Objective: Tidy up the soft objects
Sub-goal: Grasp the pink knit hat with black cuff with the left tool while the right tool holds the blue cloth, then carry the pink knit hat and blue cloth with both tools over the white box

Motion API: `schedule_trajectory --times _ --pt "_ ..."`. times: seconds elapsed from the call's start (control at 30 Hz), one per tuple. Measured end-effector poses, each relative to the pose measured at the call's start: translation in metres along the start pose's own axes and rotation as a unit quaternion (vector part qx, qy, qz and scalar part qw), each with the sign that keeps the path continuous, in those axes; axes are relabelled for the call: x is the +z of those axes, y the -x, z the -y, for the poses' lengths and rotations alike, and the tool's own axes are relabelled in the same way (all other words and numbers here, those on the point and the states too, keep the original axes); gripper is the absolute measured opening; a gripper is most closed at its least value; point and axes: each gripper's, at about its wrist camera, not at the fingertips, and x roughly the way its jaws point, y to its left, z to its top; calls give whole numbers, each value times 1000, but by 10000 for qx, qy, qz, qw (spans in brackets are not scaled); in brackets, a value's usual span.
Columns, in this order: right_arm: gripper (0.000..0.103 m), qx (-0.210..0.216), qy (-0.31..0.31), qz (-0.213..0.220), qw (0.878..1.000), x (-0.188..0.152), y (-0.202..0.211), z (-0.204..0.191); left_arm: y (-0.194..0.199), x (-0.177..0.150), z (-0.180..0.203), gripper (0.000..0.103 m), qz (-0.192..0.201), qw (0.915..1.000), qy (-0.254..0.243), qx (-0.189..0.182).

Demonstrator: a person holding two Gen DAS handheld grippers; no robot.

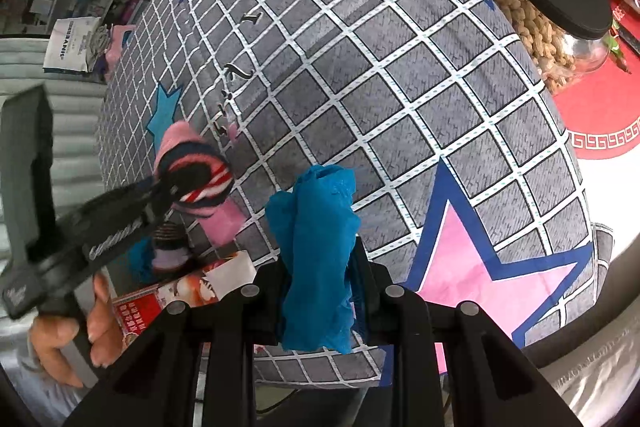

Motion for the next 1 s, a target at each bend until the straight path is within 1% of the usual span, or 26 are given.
schedule_trajectory --times 0.07,0.17,0.27,0.37,0.67,0.87,1.0 --pt "27 -11 38 8 10000 -1 1 -4 13 -11 -3 29 59 10000 -42 30" --pt "27 -28 115 19 9999 -5 4 -12 27 -19 2 29 144 9998 -117 64" --pt "27 -36 174 28 9998 -10 6 -20 34 -29 9 29 254 9994 -173 161" --pt "27 -46 233 51 9997 -14 9 -29 45 -39 8 29 334 9992 -149 160" --pt "27 -46 542 127 9984 -25 15 -68 76 -56 -6 29 681 9975 -34 179" --pt "27 -36 795 163 9967 -32 19 -95 91 -69 -17 29 830 9963 40 202" --pt "27 -29 980 146 9951 -43 22 -111 102 -84 -23 29 905 9957 48 177"
